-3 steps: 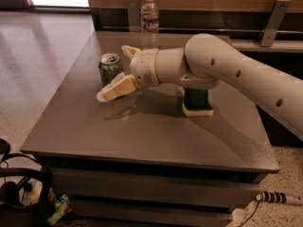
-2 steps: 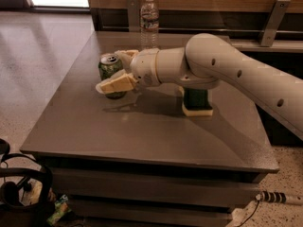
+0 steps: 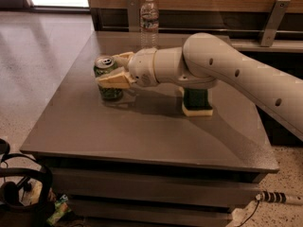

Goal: Pick green can

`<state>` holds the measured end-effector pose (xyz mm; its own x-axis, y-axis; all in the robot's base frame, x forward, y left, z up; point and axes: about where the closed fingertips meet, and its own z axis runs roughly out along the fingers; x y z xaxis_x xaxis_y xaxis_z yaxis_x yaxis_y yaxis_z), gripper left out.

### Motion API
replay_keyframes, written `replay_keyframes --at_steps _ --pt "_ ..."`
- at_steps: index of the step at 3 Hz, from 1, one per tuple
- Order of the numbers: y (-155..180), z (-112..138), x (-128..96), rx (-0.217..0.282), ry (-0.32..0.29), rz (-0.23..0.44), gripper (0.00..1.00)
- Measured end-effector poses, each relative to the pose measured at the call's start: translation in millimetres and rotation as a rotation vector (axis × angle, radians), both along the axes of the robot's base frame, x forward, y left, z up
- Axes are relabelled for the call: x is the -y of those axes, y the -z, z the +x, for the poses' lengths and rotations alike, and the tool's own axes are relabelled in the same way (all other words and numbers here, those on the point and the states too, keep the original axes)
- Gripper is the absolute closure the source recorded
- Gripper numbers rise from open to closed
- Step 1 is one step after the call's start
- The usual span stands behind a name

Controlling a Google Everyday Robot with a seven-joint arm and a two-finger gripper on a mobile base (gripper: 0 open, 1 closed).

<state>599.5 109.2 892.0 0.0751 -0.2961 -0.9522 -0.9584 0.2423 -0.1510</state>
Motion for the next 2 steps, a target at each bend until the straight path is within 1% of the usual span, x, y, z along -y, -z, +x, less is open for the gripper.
replay_keyframes --at_steps 1,2 --pt "-0.4 -1.1 -2.4 0.000 -0.004 0.000 0.96" --pt "-2.3 -1.8 -5.3 0.003 -0.012 0.000 1.00"
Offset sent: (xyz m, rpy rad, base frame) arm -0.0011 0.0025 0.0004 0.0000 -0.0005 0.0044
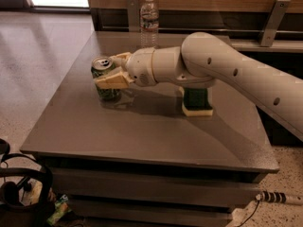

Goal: Pick green can

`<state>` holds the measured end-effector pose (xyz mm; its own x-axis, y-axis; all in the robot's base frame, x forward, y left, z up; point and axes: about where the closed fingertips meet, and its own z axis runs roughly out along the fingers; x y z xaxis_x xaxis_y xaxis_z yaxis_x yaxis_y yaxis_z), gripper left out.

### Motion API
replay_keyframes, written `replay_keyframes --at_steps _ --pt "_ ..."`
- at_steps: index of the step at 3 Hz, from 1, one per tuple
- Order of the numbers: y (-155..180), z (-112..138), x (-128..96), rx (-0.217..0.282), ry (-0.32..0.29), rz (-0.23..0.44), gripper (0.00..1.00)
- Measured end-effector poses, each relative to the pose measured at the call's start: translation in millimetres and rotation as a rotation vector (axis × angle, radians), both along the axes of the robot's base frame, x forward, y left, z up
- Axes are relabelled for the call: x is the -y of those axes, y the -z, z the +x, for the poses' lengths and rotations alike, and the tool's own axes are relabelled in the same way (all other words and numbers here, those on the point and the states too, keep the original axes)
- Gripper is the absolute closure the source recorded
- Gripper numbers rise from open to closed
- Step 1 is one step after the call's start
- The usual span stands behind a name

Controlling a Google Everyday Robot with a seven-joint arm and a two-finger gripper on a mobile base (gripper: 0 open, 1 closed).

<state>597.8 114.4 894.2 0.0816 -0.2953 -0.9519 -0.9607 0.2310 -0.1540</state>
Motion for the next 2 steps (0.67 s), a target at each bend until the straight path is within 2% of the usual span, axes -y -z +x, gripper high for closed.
replay_keyframes --at_steps 1,2 --pt "-6 0 -6 0.009 -0.020 0.000 1.00" --pt "-35 -4 -11 0.070 -0.045 0.001 1.00"
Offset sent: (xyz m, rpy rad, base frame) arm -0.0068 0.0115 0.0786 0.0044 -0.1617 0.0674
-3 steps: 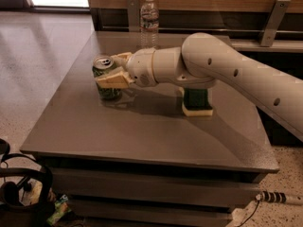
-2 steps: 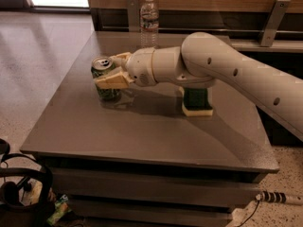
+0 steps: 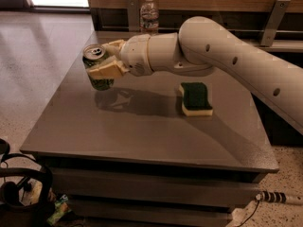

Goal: Pick green can

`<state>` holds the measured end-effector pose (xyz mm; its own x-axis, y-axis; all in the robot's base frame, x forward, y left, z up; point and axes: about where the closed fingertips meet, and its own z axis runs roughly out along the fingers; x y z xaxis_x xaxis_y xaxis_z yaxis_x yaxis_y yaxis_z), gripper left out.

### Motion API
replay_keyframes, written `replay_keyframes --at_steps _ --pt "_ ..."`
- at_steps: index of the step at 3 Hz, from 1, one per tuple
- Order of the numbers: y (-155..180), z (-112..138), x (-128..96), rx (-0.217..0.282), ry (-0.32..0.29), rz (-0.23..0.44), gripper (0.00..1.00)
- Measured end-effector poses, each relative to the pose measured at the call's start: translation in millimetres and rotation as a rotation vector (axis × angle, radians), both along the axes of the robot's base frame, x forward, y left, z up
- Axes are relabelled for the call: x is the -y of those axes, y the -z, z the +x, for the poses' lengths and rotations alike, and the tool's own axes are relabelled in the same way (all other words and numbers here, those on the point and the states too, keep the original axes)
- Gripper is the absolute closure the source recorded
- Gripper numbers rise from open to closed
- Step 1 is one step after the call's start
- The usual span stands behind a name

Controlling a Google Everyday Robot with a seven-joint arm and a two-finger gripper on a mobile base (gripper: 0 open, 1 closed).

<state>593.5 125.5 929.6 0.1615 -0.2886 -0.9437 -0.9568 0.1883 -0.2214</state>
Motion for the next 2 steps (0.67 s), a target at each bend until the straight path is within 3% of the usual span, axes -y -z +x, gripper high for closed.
replay_keyframes --at_steps 2 --pt "-56 -4 -3 0.136 -0.035 0.036 1.00"
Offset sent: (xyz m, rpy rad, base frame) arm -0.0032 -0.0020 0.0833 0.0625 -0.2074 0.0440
